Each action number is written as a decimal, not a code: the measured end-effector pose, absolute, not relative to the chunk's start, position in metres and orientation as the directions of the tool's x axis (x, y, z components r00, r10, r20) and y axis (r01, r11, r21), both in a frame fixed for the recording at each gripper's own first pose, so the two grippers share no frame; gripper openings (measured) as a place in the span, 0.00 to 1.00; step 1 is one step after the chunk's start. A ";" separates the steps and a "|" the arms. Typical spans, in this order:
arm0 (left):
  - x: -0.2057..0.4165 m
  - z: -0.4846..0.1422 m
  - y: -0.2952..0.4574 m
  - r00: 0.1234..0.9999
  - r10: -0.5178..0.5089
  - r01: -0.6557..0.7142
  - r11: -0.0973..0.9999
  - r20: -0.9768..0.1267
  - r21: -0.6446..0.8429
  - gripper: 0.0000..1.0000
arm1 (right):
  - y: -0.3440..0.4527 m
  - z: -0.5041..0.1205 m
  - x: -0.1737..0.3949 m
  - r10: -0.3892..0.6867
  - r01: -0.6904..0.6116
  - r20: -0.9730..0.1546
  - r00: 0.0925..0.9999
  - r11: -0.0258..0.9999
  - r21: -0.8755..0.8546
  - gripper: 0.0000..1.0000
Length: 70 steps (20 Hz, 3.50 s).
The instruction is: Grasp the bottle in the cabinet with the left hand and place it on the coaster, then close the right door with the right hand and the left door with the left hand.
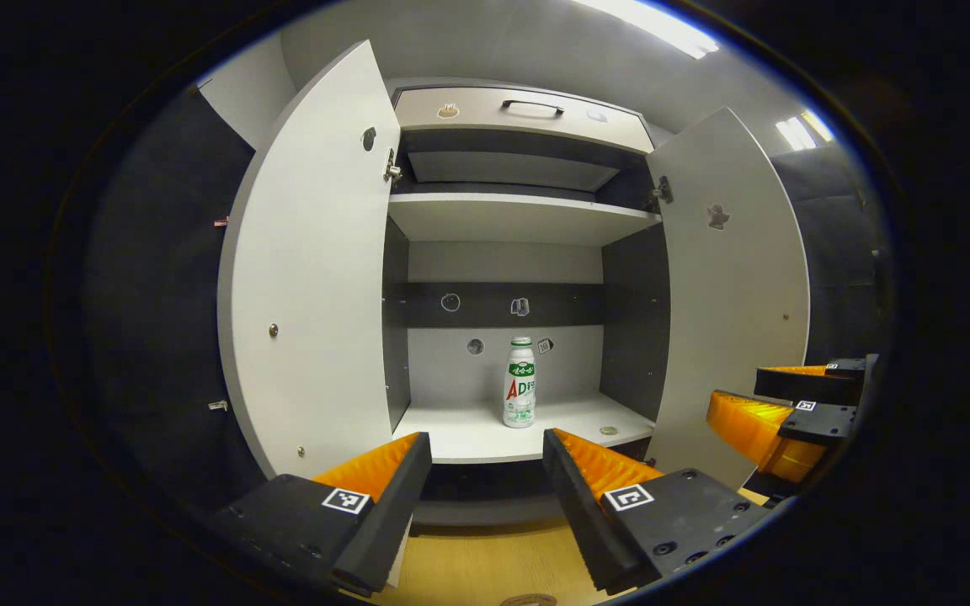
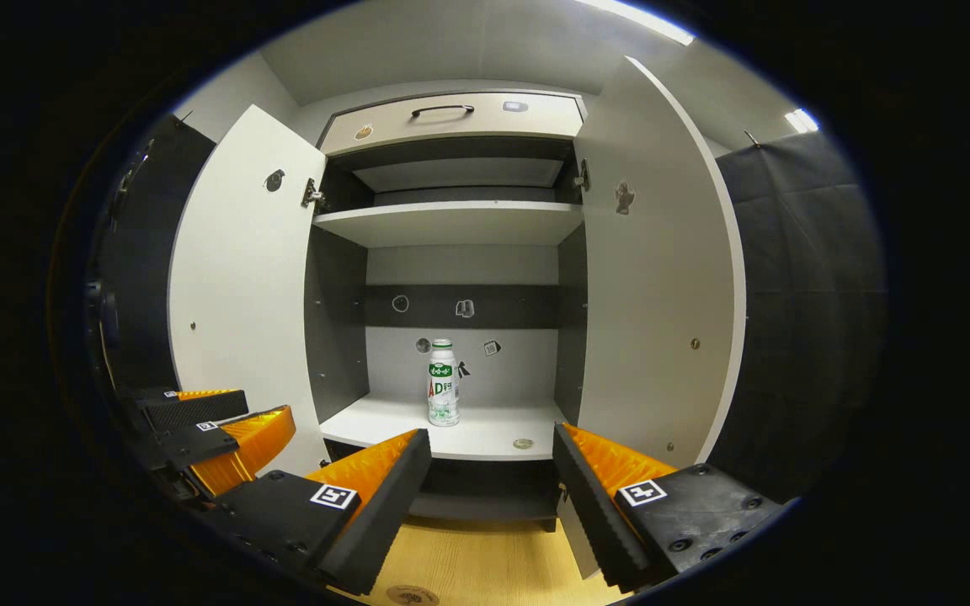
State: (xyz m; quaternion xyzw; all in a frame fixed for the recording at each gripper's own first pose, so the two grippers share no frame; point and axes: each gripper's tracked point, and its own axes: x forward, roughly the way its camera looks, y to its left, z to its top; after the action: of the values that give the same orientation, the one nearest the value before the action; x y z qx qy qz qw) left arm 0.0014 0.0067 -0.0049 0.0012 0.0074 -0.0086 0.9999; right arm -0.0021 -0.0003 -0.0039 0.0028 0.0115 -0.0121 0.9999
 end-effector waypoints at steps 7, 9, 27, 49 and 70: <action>-0.002 -0.008 0.011 0.998 -0.059 0.059 0.998 -0.022 -0.006 0.86 | 0.000 0.000 -0.013 -0.070 0.070 -0.021 0.997 0.998 0.000 0.98; -0.002 -0.006 0.010 0.997 -0.081 0.081 0.997 -0.014 0.007 0.87 | 0.001 0.002 -0.017 -0.084 0.084 -0.013 0.996 0.996 -0.004 0.98; 0.149 -0.001 -0.027 0.988 -0.151 0.151 0.988 0.015 0.019 0.87 | 0.001 -0.001 0.037 0.022 -0.022 -0.005 1.000 0.999 -0.025 0.98; 0.356 -0.058 -0.051 0.992 -0.123 0.125 0.983 -0.023 0.133 0.88 | -0.019 -0.043 0.166 0.107 -0.103 -0.069 0.992 0.993 0.055 0.98; 0.311 -0.023 -0.055 0.980 -0.200 0.199 0.978 0.017 0.061 0.75 | -0.024 -0.026 0.138 0.093 -0.092 -0.018 0.996 0.995 0.029 0.98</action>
State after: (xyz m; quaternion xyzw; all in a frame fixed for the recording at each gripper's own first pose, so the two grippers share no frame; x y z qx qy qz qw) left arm 0.3113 -0.0547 -0.0232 0.0297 -0.0114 -0.1005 0.9944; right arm 0.1377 -0.0244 -0.0257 0.0139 0.0096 0.0463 0.9988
